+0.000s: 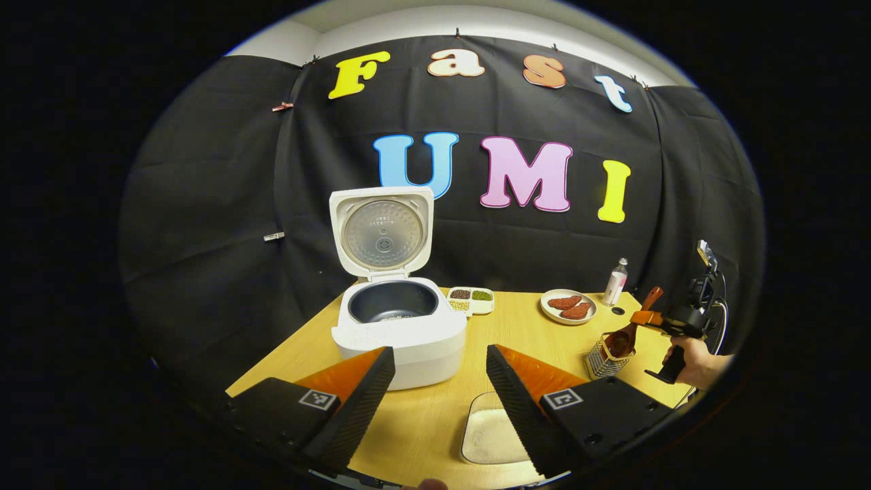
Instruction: Close the left gripper, press the button to open the rice cooker; take a wooden spoon from the chopstick holder with the right hand, scoop a spoonful of rice and pour it into the rice cooker, then put the wooden spoon back into the chopstick holder.
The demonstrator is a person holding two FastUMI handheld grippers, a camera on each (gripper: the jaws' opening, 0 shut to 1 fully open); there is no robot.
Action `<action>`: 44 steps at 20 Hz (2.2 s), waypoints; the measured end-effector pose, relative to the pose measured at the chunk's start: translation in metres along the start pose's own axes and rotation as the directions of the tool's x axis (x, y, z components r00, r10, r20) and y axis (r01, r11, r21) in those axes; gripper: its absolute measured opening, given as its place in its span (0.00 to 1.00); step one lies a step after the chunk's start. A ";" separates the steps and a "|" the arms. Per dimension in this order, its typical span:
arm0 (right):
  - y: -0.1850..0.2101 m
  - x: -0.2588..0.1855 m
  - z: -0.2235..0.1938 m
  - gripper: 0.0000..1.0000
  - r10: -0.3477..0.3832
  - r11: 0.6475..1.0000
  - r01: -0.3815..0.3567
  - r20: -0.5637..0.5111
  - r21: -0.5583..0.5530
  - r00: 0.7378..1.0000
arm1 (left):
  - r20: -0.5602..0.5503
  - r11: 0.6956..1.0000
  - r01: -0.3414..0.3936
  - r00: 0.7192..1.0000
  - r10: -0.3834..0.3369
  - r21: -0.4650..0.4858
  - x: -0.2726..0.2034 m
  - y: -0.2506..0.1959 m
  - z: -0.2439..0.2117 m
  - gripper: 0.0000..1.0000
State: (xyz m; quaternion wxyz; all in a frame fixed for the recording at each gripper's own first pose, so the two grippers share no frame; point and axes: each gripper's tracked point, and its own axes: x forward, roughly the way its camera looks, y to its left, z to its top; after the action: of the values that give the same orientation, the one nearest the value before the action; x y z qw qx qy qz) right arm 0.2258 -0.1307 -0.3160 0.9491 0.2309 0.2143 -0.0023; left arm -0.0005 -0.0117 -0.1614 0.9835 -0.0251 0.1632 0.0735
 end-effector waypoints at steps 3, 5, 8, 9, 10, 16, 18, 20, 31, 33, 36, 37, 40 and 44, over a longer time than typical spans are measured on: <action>0.004 0.000 -0.010 0.13 0.008 1.000 -0.009 -0.032 -0.011 0.999 | -0.001 1.000 0.008 1.000 -0.008 0.005 -0.001 -0.002 0.001 0.94; 0.002 -0.001 -0.014 0.16 -0.009 1.000 0.008 -0.052 -0.010 0.999 | 0.002 1.000 0.011 1.000 -0.011 0.008 -0.003 -0.002 0.002 0.94; -0.001 -0.006 -0.009 0.34 -0.018 0.999 0.020 -0.055 0.032 0.998 | 0.007 1.000 0.016 1.000 -0.016 0.005 -0.006 -0.001 0.002 0.94; -0.003 -0.010 -0.009 0.30 -0.027 0.999 0.029 -0.060 0.038 0.998 | 0.010 1.000 0.017 1.000 -0.017 0.005 -0.006 0.000 0.004 0.94; -0.004 -0.017 -0.008 0.68 -0.033 0.999 0.036 -0.062 0.037 0.998 | 0.013 1.000 0.018 1.000 -0.018 0.005 -0.007 0.002 0.005 0.94; -0.015 -0.066 -0.003 0.98 -0.119 0.993 0.118 -0.070 -0.018 0.990 | 0.058 1.000 0.021 0.998 -0.020 -0.015 -0.005 0.018 0.029 0.94; -0.010 -0.090 0.001 0.98 -0.121 0.991 0.118 -0.051 -0.063 0.991 | 0.095 1.000 0.017 0.995 -0.015 -0.020 -0.003 0.026 0.046 0.94; -0.001 -0.114 0.003 0.98 -0.109 0.987 0.103 -0.045 -0.122 0.993 | 0.134 1.000 0.018 0.991 -0.017 -0.006 0.001 0.033 0.067 0.94; 0.063 -0.209 0.049 0.99 -0.029 0.955 0.051 0.080 -0.293 0.996 | 0.250 0.997 0.068 0.966 -0.059 -0.027 0.053 0.075 0.167 0.96; 0.063 -0.220 0.053 0.98 -0.037 0.949 0.067 0.102 -0.308 0.994 | 0.273 0.998 0.066 0.960 -0.059 -0.014 0.065 0.082 0.186 0.96; 0.062 -0.231 0.051 0.99 -0.058 0.945 0.089 0.108 -0.314 0.992 | 0.321 0.999 0.035 0.947 -0.027 -0.019 0.083 0.098 0.218 0.95; 0.060 -0.235 0.053 0.99 -0.070 0.943 0.106 0.122 -0.317 0.990 | 0.334 1.000 0.014 0.943 -0.008 -0.015 0.090 0.103 0.227 0.95; 0.063 -0.241 0.051 0.98 -0.089 0.938 0.131 0.143 -0.322 0.986 | 0.345 1.000 -0.005 0.939 0.000 0.012 0.119 0.104 0.249 0.95; 0.073 -0.243 0.050 0.99 -0.098 0.927 0.147 0.154 -0.344 0.983 | 0.352 1.000 -0.005 0.936 -0.001 0.015 0.159 0.105 0.271 0.95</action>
State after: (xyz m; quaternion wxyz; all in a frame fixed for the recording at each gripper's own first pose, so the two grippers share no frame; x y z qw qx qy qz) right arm 0.0331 -0.1102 -0.1452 0.9853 0.0416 0.1610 -0.0384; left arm 0.2185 0.1333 0.0407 0.9969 -0.0035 -0.0149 0.0767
